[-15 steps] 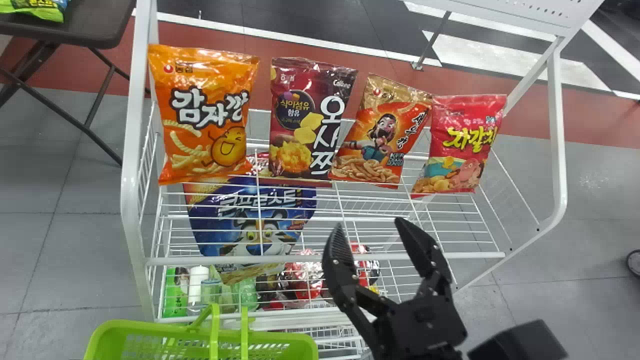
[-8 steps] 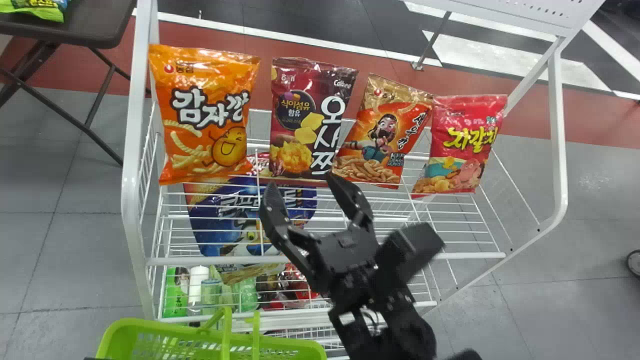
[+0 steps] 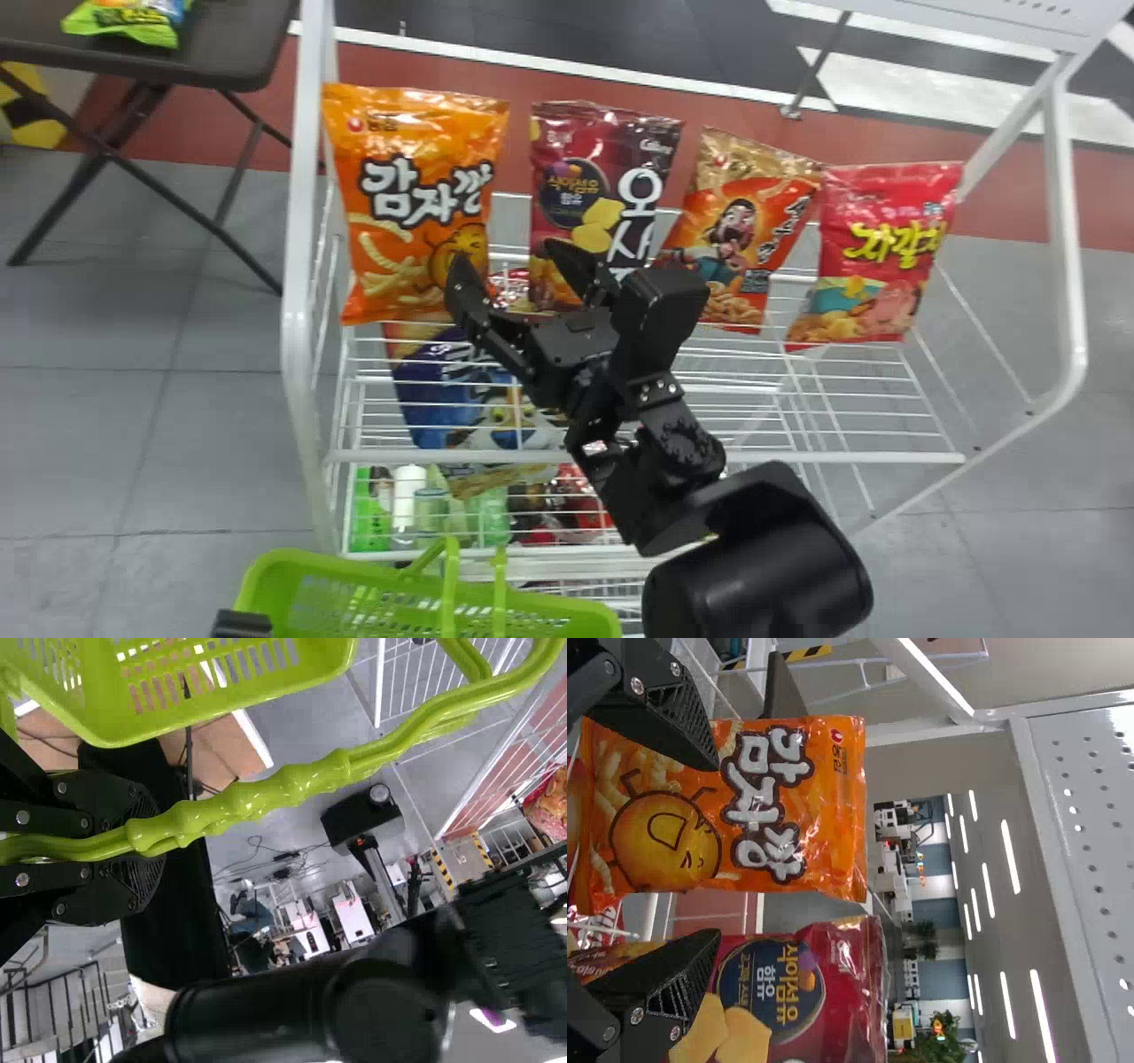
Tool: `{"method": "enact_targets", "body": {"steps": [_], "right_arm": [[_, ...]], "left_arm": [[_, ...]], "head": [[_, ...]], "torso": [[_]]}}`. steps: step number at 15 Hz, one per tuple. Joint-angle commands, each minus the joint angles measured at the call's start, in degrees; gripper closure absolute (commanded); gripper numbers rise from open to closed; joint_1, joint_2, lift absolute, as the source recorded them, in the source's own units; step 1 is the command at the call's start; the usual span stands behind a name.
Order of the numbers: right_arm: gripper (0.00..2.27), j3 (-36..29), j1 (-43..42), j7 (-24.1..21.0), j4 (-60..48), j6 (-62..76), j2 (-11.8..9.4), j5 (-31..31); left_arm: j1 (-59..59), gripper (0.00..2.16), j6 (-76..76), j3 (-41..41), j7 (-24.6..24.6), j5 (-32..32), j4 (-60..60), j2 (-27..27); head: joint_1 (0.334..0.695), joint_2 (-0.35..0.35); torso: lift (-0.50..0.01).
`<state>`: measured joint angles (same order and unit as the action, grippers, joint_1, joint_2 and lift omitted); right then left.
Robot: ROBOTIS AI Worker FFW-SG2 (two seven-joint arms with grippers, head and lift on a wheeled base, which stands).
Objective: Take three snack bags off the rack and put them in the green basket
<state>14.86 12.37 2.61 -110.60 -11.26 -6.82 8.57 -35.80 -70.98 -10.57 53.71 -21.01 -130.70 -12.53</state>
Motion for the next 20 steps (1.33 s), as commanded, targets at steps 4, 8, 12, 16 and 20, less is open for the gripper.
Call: {"method": "enact_targets", "body": {"steps": [4,8,12,16,20], "right_arm": [[0.18,3.42,-9.29,-0.59,10.32,-1.36,1.90,-1.10],[0.18,5.09,-14.66,-0.76,17.35,-1.01,3.66,-3.30],[0.88,6.06,-16.76,0.82,19.99,0.05,3.57,-3.39],[2.01,5.97,-12.37,0.91,15.15,-2.24,3.22,-4.79],[2.05,3.24,-6.04,2.49,7.33,-2.24,2.61,-5.76]], "left_arm": [[0.56,1.71,0.70,1.43,0.25,-1.57,1.50,-0.31],[1.35,1.71,2.46,1.78,0.78,-2.45,3.70,-0.22],[2.14,1.71,4.04,1.69,1.13,-3.16,5.28,-0.13],[2.05,1.71,3.87,2.13,1.40,-3.33,5.10,-0.22],[2.05,1.71,4.04,1.69,1.40,-3.33,5.02,-0.04]], "head": [[0.695,-0.149],[0.695,-0.103],[0.695,-0.069],[0.695,-0.060],[0.695,-0.061]], "torso": [[-0.024],[-0.024],[-0.024],[-0.024],[-0.024]]}}
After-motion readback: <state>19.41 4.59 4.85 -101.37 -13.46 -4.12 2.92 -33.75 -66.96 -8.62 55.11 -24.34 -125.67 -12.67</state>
